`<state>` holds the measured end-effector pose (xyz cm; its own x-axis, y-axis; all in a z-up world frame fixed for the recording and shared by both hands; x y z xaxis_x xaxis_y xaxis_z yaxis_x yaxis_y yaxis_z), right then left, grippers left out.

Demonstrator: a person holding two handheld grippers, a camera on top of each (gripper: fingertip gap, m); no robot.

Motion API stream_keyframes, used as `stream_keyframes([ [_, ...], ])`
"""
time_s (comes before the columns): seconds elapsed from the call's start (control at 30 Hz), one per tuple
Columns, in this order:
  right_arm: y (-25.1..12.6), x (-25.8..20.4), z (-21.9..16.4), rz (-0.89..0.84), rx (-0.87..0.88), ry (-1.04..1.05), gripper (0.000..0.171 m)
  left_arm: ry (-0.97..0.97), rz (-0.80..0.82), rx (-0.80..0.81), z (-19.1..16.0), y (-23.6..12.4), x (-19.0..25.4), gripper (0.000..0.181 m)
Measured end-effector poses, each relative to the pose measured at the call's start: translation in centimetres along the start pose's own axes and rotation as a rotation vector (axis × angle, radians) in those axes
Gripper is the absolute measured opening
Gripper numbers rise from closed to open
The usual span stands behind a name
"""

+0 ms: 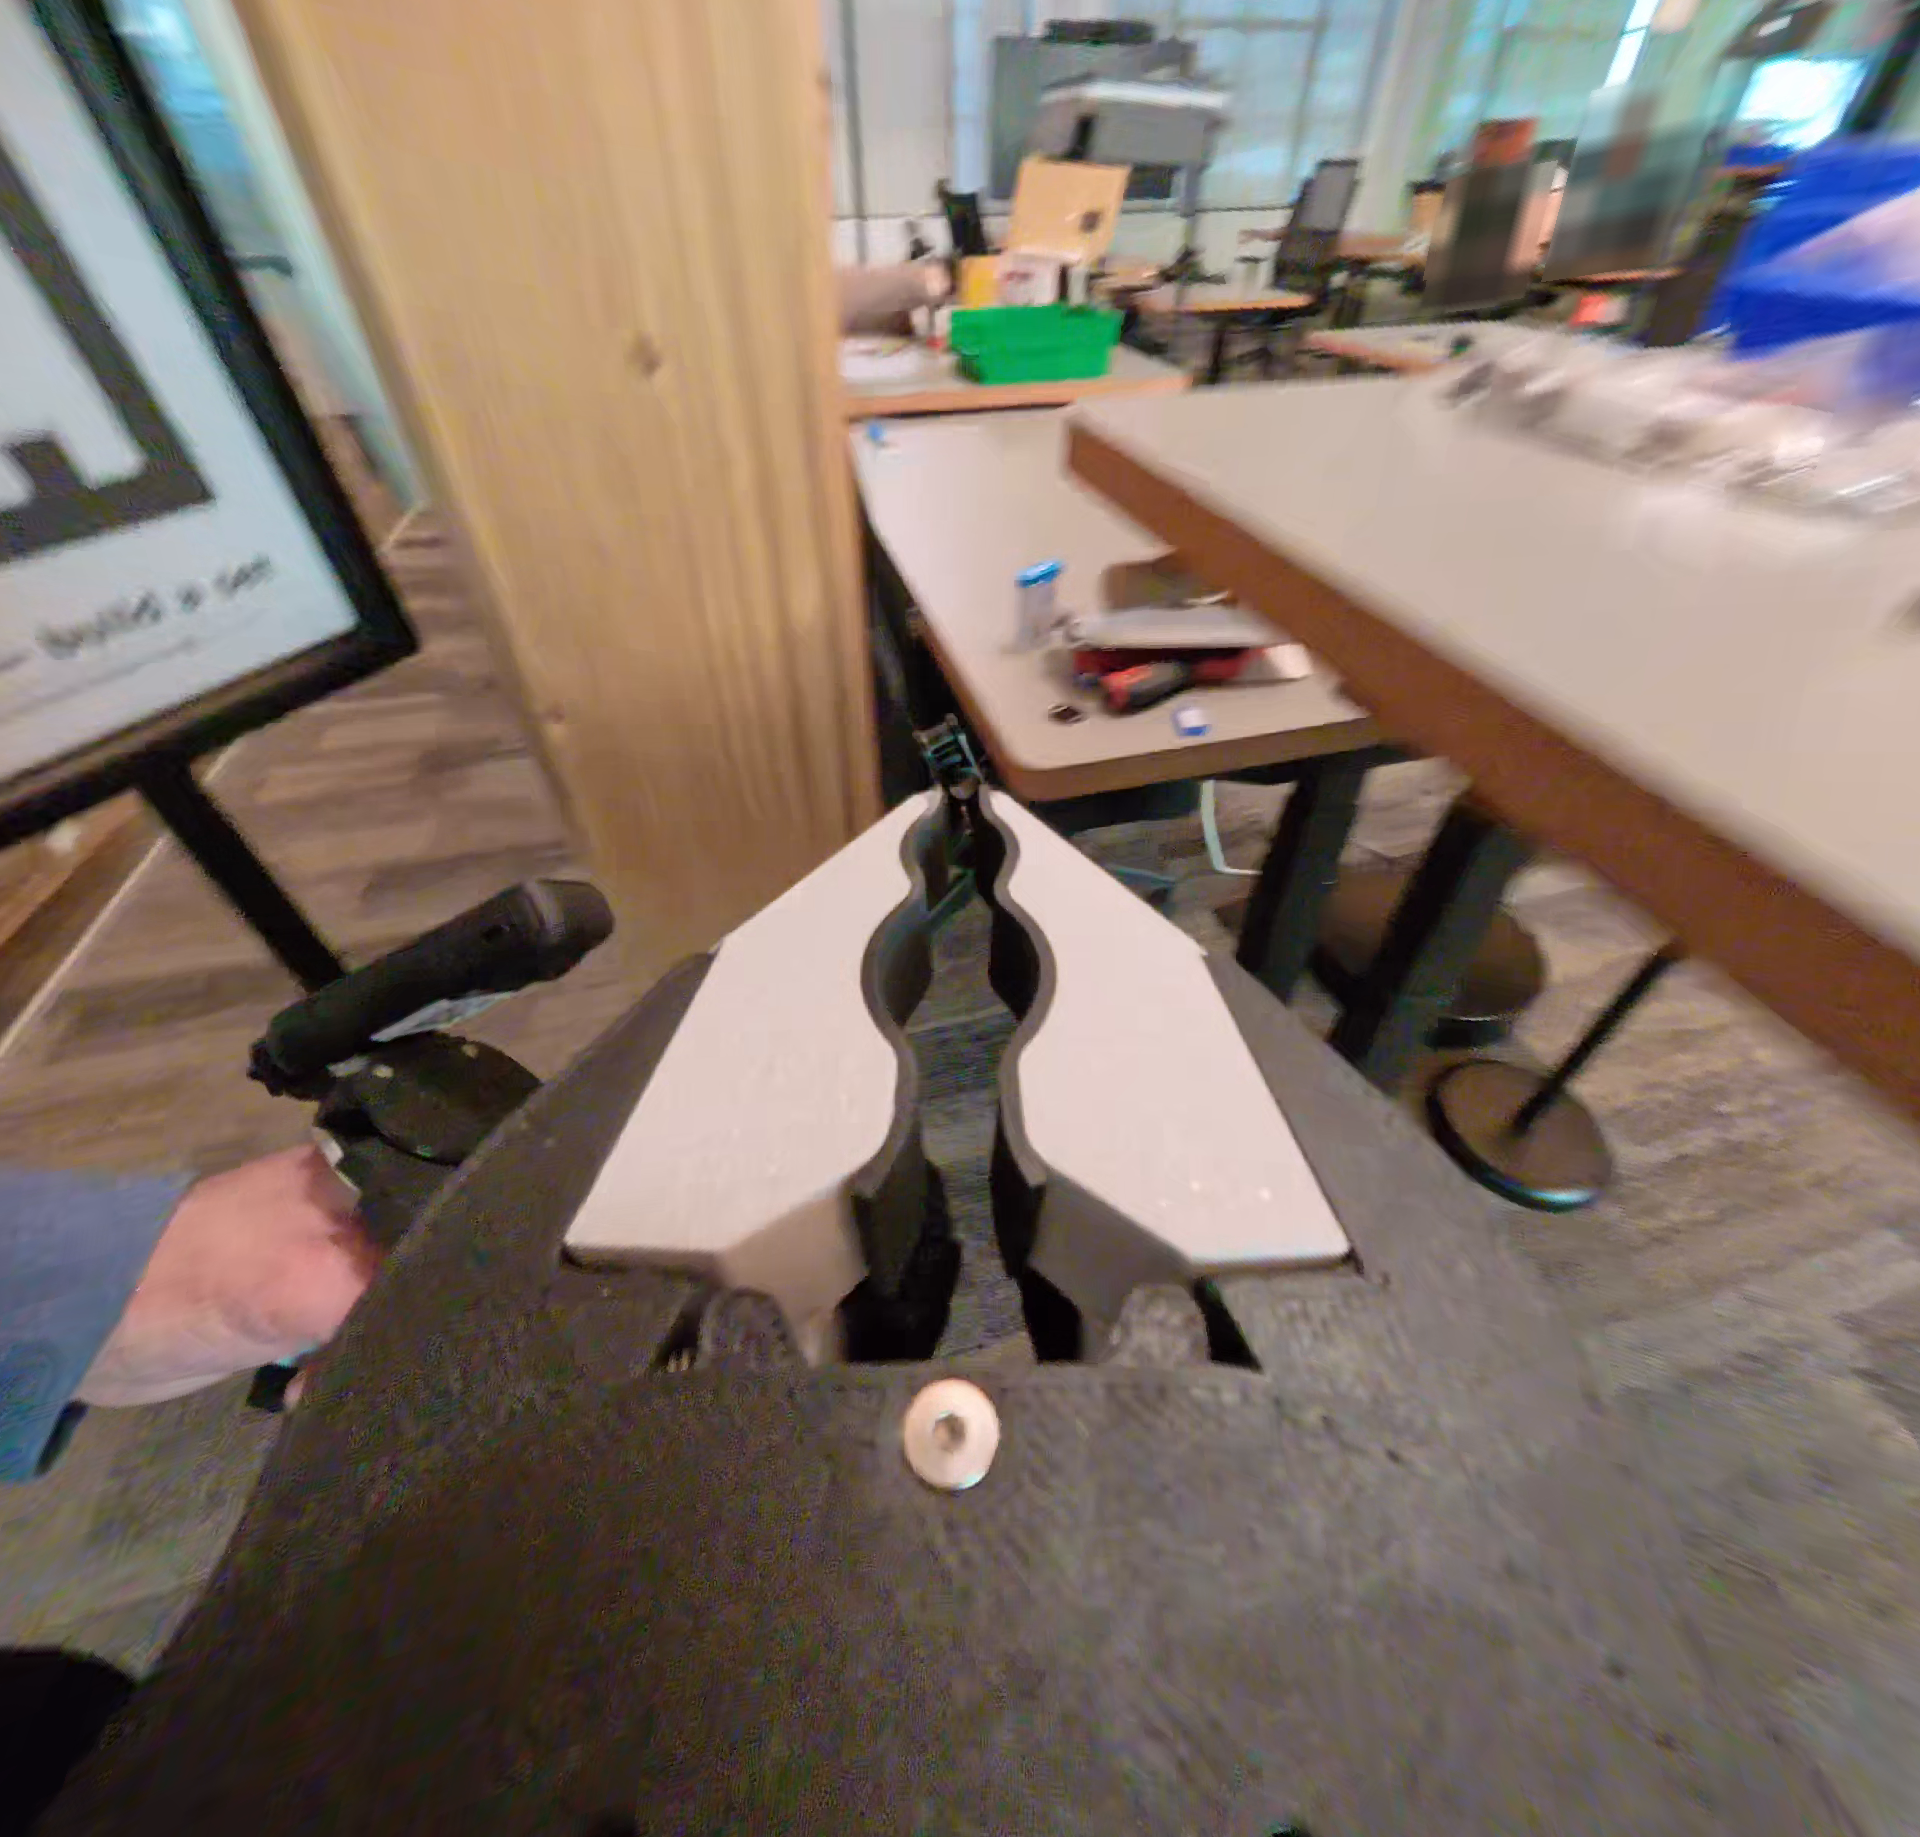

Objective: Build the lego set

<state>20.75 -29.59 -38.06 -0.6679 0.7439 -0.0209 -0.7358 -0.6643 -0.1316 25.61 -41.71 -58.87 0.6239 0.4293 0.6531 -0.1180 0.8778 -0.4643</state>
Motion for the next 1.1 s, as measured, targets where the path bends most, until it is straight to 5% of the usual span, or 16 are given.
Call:
stream_keyframes([
  [0.03, -1.4, 1.7, 2.1, -0.042, -0.005, -0.005, 0.001, 0.051, -0.025, 0.014, 2.6, 0.2, 1.6, 0.021],
  [0.17, -7.8, 10.6, 5.8, -0.241, -0.088, -0.064, 0.001, 0.277, -0.085, 0.047, 11.9, 2.3, 8.4, 0.020],
  [0.5, -24.5, 28.7, 5.4, -0.592, -0.308, -0.056, 0.001, 0.656, -0.182, 0.094, 30.3, 12.6, 22.6, 0.024],
  [0.77, -29.9, 35.3, -0.6, -0.594, -0.548, 0.183, 0.003, 0.846, -0.208, -0.030, 33.6, 20.0, 26.9, 0.028],
  [1.1, -30.5, 34.8, 1.4, -0.599, -0.558, 0.178, 0.008, 0.866, -0.258, -0.151, 35.3, 23.1, 25.8, 0.033],
])
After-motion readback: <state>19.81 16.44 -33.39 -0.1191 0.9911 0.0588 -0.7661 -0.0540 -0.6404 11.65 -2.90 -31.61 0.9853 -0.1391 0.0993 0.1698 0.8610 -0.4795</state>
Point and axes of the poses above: each gripper's, where its closed fingertips meet, y out along the fingers, z out of its top, x = y × z across the jaws, the point moved 6 cm from there along -y, back along the fingers, and after that the axes turned 4 degrees about z, right-handed, at the moved point
